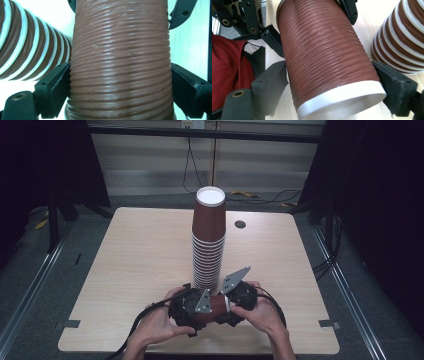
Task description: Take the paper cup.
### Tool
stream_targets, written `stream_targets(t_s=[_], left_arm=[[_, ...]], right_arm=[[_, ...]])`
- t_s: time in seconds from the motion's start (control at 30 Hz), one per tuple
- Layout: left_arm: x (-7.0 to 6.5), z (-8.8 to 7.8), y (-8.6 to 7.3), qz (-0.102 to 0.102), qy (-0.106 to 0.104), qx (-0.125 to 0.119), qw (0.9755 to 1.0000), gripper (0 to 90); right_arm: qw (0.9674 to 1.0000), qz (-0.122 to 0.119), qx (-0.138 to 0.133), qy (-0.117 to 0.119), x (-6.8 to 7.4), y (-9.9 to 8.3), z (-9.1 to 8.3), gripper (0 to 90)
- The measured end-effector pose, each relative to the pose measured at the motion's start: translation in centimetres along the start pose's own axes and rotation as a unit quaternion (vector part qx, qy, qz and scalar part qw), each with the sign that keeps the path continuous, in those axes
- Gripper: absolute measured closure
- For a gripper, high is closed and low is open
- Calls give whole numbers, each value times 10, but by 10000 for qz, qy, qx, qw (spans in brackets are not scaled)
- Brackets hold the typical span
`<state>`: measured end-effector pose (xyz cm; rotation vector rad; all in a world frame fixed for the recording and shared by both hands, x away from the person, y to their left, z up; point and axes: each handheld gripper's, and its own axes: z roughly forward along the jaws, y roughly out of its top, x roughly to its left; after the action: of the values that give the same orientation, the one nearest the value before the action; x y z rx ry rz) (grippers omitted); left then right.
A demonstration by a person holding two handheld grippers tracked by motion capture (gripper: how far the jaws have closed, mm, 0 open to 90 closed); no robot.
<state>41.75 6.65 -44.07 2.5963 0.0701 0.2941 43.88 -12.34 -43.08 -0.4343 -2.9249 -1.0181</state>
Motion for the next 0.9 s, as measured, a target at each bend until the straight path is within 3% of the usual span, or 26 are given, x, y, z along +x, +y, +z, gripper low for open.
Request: stream_targets(t_s=[0.13,0.17,0.2,0.3,0.4,0.67,0.73,0.9], left_arm=[[2,1,-1,211,-18,168,9996,117],[0,3,-2,21,-16,36,10000,115],[2,2,-2,182,-38,112,9998,114],[1,3,-4,143,-74,46,9999,110],[3,2,-3,296,-101,136,9994,107],[0,1,-6,52,-80,-115,9999,94],[0,-1,-5,130,-37,-118,9998,93],[0,-2,-6,8,-23,-307,9995,90]], right_arm=[[10000,57,64,9,0,1,0,180],[10000,42,59,33,0,1,0,188],[10000,17,32,73,-1,1,0,197],[9999,-7,-36,113,0,0,-2,212],[9999,-11,-17,152,0,0,-2,216],[9998,24,-90,182,0,-1,-5,225],[9997,-12,-160,200,0,-2,-6,225],[9996,43,-239,176,0,-4,-10,225]])
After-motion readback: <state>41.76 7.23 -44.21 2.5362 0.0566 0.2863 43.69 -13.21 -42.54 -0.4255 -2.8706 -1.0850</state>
